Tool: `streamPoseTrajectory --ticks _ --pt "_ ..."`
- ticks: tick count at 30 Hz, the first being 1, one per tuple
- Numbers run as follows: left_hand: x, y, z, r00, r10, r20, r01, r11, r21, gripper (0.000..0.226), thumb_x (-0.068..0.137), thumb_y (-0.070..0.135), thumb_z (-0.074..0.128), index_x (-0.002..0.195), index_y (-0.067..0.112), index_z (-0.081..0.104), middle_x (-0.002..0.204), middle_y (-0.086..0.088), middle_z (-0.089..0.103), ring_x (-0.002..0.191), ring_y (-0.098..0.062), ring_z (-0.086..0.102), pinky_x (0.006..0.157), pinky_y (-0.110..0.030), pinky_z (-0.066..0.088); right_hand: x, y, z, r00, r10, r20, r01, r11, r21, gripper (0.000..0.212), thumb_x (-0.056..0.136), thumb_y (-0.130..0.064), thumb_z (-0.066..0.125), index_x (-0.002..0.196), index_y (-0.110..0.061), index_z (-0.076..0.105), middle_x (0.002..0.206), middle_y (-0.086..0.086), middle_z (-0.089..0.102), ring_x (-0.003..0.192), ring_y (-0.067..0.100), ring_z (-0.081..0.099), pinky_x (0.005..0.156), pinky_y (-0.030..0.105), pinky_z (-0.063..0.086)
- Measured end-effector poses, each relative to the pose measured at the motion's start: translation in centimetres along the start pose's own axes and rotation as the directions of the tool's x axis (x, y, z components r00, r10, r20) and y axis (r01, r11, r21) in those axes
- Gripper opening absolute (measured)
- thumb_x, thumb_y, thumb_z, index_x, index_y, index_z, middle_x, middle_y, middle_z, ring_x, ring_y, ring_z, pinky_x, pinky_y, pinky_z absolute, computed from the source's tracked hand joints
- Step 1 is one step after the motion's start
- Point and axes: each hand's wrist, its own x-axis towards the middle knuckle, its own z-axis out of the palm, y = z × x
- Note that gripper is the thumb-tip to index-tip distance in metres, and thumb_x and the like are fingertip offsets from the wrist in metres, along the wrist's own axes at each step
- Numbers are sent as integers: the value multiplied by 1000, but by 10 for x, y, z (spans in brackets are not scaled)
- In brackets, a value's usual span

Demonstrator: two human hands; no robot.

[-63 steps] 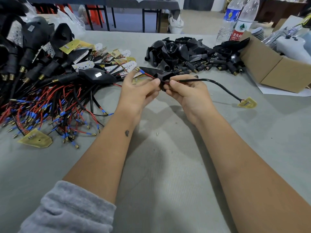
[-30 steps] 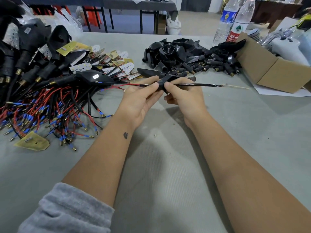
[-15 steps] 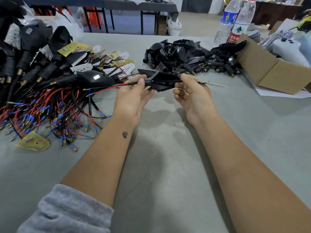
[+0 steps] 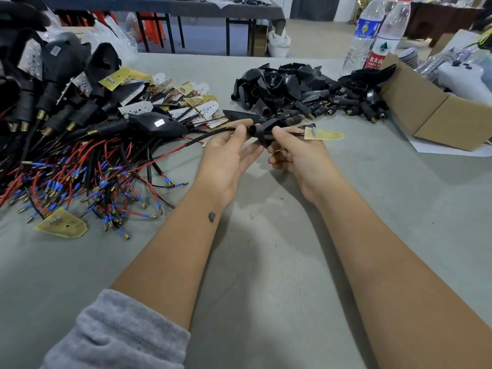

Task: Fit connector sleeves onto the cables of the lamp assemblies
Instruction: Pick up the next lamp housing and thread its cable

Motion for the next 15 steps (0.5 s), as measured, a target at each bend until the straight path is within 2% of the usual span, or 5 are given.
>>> streamPoseTrajectory --ticks 3,9,12,15 --pt "1 0 0 999 28 -39 -27 999 26 21 104 12 43 98 13 63 81 0 72 75 -14 71 75 -24 59 0 1 1 1000 -6 6 6 999 -44 7 94 -17 63 89 -13 66 66 -4 63 56 12 57 58 23 44" --pt "4 2 -3 990 69 -121 -69 998 8 22 105 16 41 94 15 61 84 -5 69 74 -17 71 74 -26 59 1 1 -3 1000 14 7 -13 993 -113 14 90 -22 66 82 -11 68 60 -4 57 46 9 48 47 20 34" --pt "6 3 -7 986 67 -149 -75 996 -45 21 105 17 39 95 15 58 92 -10 69 73 -19 71 73 -27 59 1 2 -1 1000 11 -8 -12 993 -116 14 90 -19 67 79 -11 65 57 -2 56 45 10 50 43 19 37" --pt "8 4 -10 982 55 -179 -68 996 -64 22 106 20 39 94 18 57 88 -7 69 71 -17 71 71 -30 60 1 3 0 999 4 -33 -9 991 -137 14 89 -16 68 79 -12 60 60 -1 59 47 10 54 44 19 41"
